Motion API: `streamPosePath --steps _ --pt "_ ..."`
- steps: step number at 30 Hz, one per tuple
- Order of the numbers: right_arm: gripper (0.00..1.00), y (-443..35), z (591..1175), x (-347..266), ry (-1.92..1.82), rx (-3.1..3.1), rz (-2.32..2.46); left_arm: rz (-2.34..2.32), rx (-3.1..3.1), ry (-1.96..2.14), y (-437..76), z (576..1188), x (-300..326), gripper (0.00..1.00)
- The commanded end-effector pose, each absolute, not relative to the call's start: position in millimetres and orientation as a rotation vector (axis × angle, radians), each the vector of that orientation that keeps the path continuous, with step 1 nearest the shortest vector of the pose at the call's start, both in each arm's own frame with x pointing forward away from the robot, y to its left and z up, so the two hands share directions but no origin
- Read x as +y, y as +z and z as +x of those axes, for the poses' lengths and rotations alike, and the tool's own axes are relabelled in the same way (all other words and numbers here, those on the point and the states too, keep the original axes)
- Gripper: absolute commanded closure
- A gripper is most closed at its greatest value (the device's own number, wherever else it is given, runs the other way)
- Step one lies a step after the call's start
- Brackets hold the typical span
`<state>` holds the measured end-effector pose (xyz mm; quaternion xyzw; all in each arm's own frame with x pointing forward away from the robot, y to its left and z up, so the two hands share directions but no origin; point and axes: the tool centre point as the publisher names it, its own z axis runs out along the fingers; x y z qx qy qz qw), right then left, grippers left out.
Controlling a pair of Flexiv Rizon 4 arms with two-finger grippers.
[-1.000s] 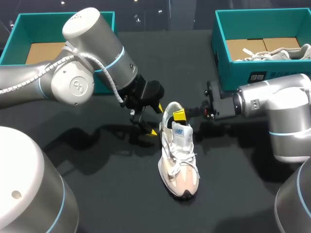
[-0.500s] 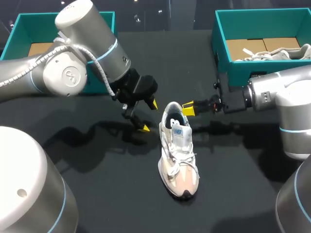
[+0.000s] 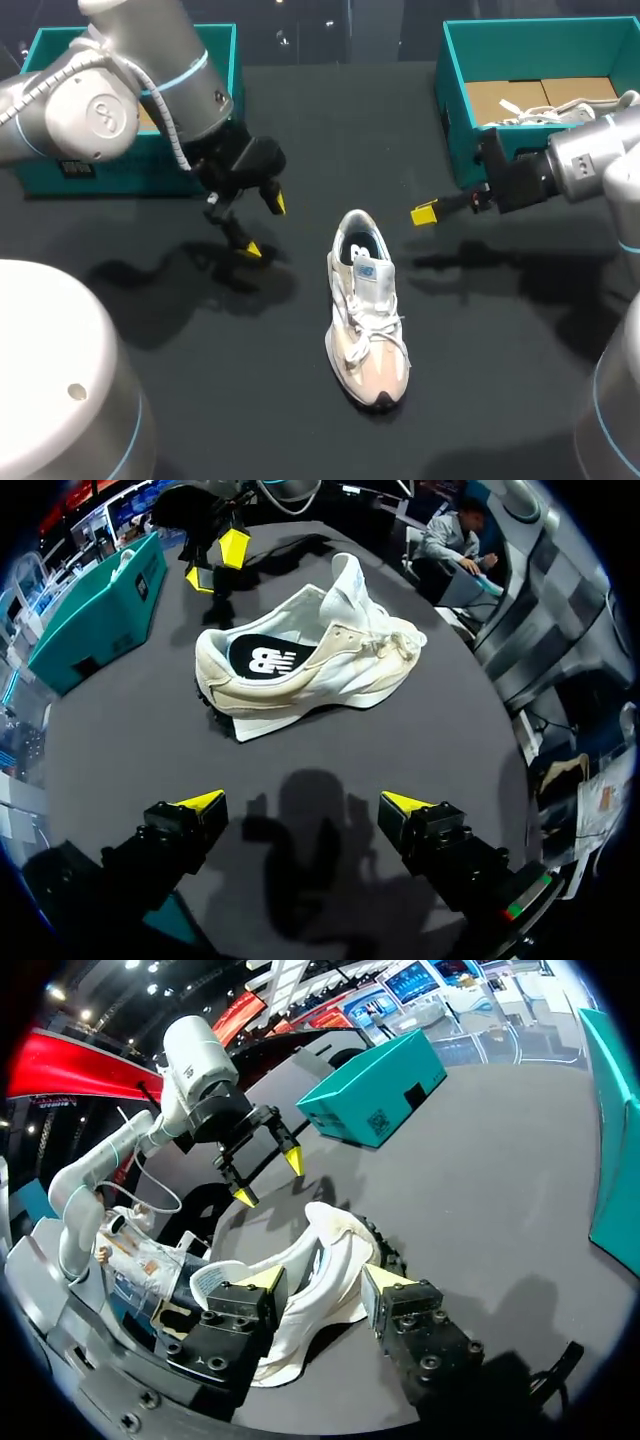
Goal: Take the shoe out of the shoebox, open the shoe tongue, remove and reinsert the insole, then place the shoe into the shoebox
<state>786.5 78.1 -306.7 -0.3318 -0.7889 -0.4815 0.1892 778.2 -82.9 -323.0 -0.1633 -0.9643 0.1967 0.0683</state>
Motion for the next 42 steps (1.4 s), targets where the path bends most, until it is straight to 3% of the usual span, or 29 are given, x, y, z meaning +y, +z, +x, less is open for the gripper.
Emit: streamPosePath --steps 1,3,4,5,22,34,42 --pt "0.56 -283.2 781.6 58.8 -1.235 -2.279 -0.981 -0.521 -2.895 0.588 -301.0 783.2 -55.4 0.0" --pt "0.69 -278.5 782.3 51.8 -1.15 -2.323 -1.01 -0.565 -2.874 0.557 -295.1 786.1 -45.6 0.0" --pt "0.93 -276.0 783.5 46.9 -1.09 -2.36 -1.035 -0.561 -2.884 0.561 -290.5 788.9 -41.1 0.0" --pt "1.0 -273.2 784.7 42.1 -1.038 -2.371 -1.075 -0.561 -2.884 0.561 -290.5 788.9 -41.1 0.0" --pt "1.0 -259.5 784.9 42.2 -0.996 -2.409 -1.193 -0.561 -2.884 0.561 -290.5 788.9 -41.1 0.0" --pt "1.0 -249.3 778.4 62.5 -0.568 -2.514 -1.732 -0.844 -2.836 0.464 -262.4 828.0 38.2 0.0" --pt "1.0 -245.9 775.5 65.7 -0.583 -2.538 -1.757 -0.844 -2.836 0.464 -262.4 828.0 38.2 0.0"
